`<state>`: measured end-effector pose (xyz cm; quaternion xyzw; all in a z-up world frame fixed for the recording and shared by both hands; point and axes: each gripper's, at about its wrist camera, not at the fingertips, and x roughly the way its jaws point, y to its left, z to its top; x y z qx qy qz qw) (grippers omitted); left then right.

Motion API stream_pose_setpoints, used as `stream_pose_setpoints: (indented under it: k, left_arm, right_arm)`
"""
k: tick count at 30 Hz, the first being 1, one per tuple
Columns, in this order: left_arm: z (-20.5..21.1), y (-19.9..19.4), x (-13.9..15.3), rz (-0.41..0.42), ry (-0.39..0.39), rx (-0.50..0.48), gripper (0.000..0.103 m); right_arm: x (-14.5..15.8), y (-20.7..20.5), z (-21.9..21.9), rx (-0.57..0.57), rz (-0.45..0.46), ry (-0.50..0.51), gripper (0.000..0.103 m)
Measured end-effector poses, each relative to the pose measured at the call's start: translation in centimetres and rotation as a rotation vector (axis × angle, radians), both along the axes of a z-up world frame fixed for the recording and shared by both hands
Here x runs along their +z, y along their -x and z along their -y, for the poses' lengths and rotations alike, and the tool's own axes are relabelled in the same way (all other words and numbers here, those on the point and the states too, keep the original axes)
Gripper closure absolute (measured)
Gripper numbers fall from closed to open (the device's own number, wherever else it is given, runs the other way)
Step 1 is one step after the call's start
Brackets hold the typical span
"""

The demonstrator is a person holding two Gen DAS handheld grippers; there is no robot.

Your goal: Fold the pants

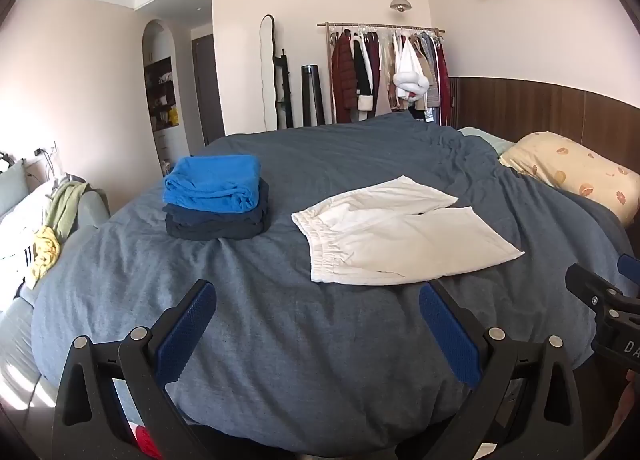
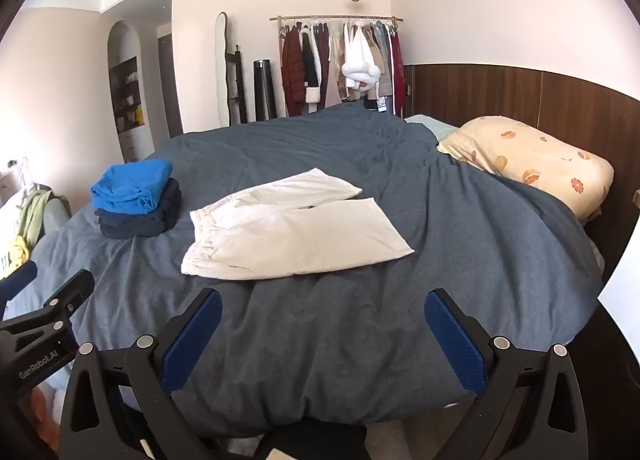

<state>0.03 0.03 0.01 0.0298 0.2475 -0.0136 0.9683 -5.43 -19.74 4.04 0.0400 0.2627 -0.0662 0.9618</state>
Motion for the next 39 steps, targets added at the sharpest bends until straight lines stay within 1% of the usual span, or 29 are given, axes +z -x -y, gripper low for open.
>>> stream_pose_setpoints:
  k: [3, 5, 9, 10, 11, 14, 19, 39]
  left_arm:
    - [-0.7, -0.1, 0.2, 0.006, 0.017, 0.001, 0.0]
    - [-0.6, 0.1, 0.7, 0.011, 0.012, -0.005, 0.0]
    - [-0.5, -0.1, 0.7, 0.014, 0.002, -0.011, 0.0]
    - [0.3, 0.1, 1.1, 0.023, -0.012, -0.007, 0.0]
    - [0.1, 0.1, 0.5, 0.034, -0.018, -0.005, 0.0]
    - [0.2, 0.2, 0.6, 0.038, -0.025, -0.009, 0.0]
    - [0.1, 0.3, 0.8, 0.037, -0.005, -0.016, 0.0]
    - [0.1, 0.5, 1.1, 0.047, -0.003, -0.022, 0.0]
  right_arm:
    - [0.0, 0.0, 0.0, 0.001, -0.003, 0.003, 0.001]
    - [0.0, 0.0, 0.0, 0.002, -0.005, 0.004, 0.001]
    - [0.0, 0.0, 0.0, 0.003, -0.005, 0.008, 0.001]
    - [0.0, 0.1, 0.0, 0.002, -0.004, 0.008, 0.001]
    - [0.0, 0.0, 0.0, 0.002, -0.006, 0.009, 0.001]
    - [0.0, 0.1, 0.0, 0.001, -0.005, 0.009, 0.001]
    - [0.4, -0.4, 0.3, 0.006, -0.003, 0.005, 0.001]
    - [0.9, -0.2, 0.1, 0.016, 0.006, 0.018, 0.001]
